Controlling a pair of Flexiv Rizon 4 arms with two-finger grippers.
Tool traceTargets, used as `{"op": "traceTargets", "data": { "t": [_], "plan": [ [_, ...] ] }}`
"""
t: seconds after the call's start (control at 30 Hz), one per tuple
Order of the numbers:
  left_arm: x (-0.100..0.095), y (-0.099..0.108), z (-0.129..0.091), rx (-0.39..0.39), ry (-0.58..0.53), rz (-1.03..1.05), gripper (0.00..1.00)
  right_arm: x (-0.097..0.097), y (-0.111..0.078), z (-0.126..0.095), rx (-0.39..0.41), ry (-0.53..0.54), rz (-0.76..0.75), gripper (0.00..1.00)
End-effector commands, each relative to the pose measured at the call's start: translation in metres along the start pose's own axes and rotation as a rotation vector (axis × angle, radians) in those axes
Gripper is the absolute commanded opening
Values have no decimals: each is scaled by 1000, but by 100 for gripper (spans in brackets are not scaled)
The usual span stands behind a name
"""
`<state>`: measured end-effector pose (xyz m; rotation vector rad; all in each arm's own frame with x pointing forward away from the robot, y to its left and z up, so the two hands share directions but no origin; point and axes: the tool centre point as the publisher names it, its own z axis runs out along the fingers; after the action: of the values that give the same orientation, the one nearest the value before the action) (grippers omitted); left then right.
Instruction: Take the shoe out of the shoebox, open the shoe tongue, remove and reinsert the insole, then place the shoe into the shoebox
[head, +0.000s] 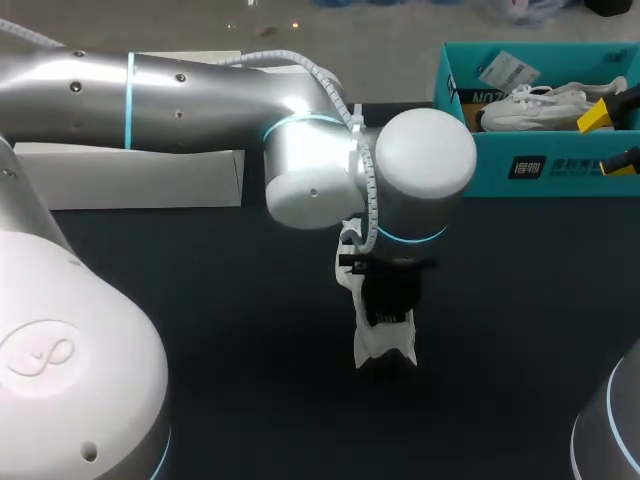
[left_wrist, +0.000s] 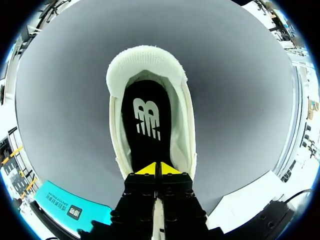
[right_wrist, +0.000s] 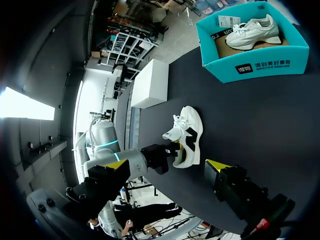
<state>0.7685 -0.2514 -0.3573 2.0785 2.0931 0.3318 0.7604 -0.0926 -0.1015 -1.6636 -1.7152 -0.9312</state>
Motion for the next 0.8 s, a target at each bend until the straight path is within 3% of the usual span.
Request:
{"op": "traceTargets", "data": {
  "t": [0.03, 0.1, 0.13, 0.2, 0.5, 0.8],
  "plan": [
    [2, 2, 2, -2, 2, -10, 49, 0, 0, 1, 1, -3, 2, 100],
    [2, 2, 3, -1, 2, -16, 85, 0, 0, 1, 1, -3, 2, 100],
    [2, 2, 3, 5, -5, -22, 93, 0, 0, 1, 1, -3, 2, 100],
    [3, 1, 4, 6, -5, -23, 100, 0, 0, 1, 1, -3, 2, 100],
    [6, -7, -3, 18, -25, -42, 100, 0, 0, 1, 1, -3, 2, 100],
    [15, 1, -8, 16, -36, -76, 100, 0, 0, 1, 1, -3, 2, 100]
  ]
}}
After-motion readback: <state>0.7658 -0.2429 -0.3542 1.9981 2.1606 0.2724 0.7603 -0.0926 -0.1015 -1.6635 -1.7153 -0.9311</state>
